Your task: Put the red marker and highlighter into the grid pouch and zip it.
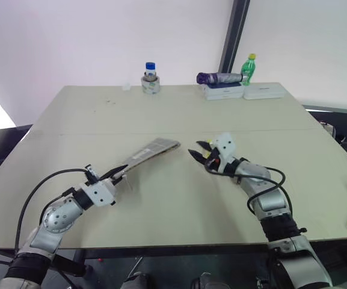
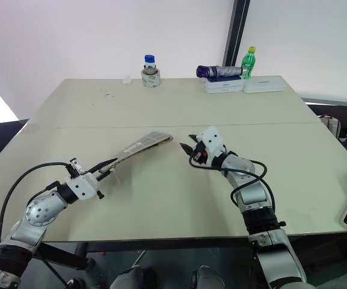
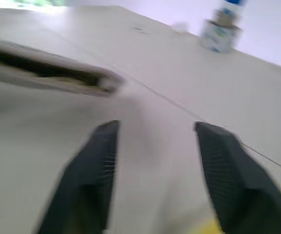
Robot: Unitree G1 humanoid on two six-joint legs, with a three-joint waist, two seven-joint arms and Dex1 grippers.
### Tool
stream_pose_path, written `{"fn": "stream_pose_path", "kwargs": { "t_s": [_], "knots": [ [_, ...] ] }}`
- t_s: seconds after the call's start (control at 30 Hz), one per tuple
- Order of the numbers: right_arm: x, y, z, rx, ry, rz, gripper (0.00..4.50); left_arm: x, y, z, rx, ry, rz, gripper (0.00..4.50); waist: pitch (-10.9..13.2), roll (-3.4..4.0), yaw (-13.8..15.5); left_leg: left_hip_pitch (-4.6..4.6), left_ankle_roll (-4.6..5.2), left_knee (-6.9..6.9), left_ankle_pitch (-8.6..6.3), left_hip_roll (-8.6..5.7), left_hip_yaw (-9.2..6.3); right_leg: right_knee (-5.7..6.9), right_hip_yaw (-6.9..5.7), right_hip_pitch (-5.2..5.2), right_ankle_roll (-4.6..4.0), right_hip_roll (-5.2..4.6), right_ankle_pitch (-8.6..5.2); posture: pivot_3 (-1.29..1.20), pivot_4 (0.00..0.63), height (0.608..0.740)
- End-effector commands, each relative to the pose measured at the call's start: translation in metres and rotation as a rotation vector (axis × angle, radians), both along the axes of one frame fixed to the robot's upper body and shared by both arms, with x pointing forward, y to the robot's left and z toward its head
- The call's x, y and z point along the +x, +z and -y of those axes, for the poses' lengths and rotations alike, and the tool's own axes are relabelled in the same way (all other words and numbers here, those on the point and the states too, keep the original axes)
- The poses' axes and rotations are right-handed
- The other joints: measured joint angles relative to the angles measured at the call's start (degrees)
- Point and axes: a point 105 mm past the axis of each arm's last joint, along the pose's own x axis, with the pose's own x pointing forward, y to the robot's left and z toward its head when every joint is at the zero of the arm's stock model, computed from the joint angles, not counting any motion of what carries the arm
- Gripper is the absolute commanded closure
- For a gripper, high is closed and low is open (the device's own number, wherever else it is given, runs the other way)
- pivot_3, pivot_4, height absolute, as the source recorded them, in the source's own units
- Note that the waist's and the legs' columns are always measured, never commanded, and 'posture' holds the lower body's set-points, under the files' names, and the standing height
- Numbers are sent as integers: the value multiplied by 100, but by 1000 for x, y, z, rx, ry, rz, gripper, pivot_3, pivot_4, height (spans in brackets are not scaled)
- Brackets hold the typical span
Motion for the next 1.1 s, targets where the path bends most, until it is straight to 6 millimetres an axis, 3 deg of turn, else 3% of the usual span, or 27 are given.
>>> {"fn": "stream_pose_path", "kwargs": {
  "t_s": [0.03,0.13,0.33,0.5,0.8,0.93,1.1],
  "knots": [
    [-2,20,-5,75,-53,28,42,-2,12,-1,0,0,62,4500,0,0,-1,0,-1,-1,0,0,0,0,0,0,0,0,0,0,150,738],
    [-26,33,-2,184,-39,64,42,-4,12,-5,6,14,66,4500,0,0,21,-2,-3,-12,1,1,0,-4,0,-4,1,1,-1,0,150,738],
    [-99,1,32,48,-135,90,42,-10,10,-12,22,31,67,4500,-2,-4,71,-7,25,-13,-17,-18,-6,-34,-6,13,5,-22,-4,0,150,738],
    [-134,-9,33,76,-174,50,42,-9,9,-14,5,46,61,4500,-2,-5,-4,4,40,-6,-30,-5,-9,-32,-1,15,-2,-20,2,0,150,738],
    [-105,-10,45,88,-305,-26,42,-7,8,-9,3,25,54,4500,-3,-7,40,4,42,-4,-28,-6,-15,-31,-2,13,-4,-18,1,0,150,738],
    [-77,-1,28,59,-271,-72,42,-7,6,-7,7,24,52,4500,-2,-7,16,-1,45,-5,-29,-8,-13,-31,-3,10,-5,-18,1,0,150,738],
    [-42,-10,16,94,-314,-255,42,-9,6,-3,2,22,57,4500,-2,-7,17,-1,44,-7,-27,-5,-14,-26,-3,8,-5,-12,1,0,150,738]
  ]
}}
